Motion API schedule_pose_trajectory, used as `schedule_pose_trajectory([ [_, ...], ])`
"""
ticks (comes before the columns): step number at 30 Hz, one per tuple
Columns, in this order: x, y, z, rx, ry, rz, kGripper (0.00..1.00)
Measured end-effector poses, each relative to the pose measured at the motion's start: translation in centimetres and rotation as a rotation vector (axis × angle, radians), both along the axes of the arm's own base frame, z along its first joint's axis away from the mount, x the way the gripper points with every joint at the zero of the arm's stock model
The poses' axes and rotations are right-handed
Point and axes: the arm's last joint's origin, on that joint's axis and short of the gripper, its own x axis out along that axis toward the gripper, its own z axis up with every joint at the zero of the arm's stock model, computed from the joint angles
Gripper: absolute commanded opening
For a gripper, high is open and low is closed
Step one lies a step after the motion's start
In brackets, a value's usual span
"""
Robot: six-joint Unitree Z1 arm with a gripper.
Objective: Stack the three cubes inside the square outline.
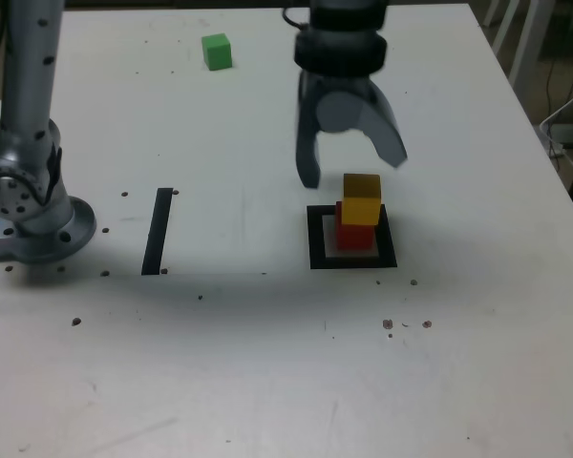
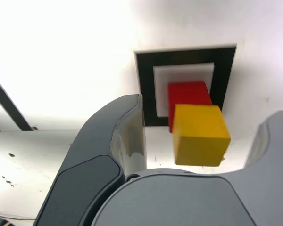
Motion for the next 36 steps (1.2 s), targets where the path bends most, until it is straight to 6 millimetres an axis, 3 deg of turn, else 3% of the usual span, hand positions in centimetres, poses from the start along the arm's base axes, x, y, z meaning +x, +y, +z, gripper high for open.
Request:
schedule_pose_trajectory([
  [13,-5.7,6.3,2.5,0.039,0.012,0.164,0.99],
  [25,-10.0,13.8,2.3,0.073,0.044,0.243,1.0],
  [36,-13.7,21.1,0.4,0.046,0.097,0.277,1.0],
])
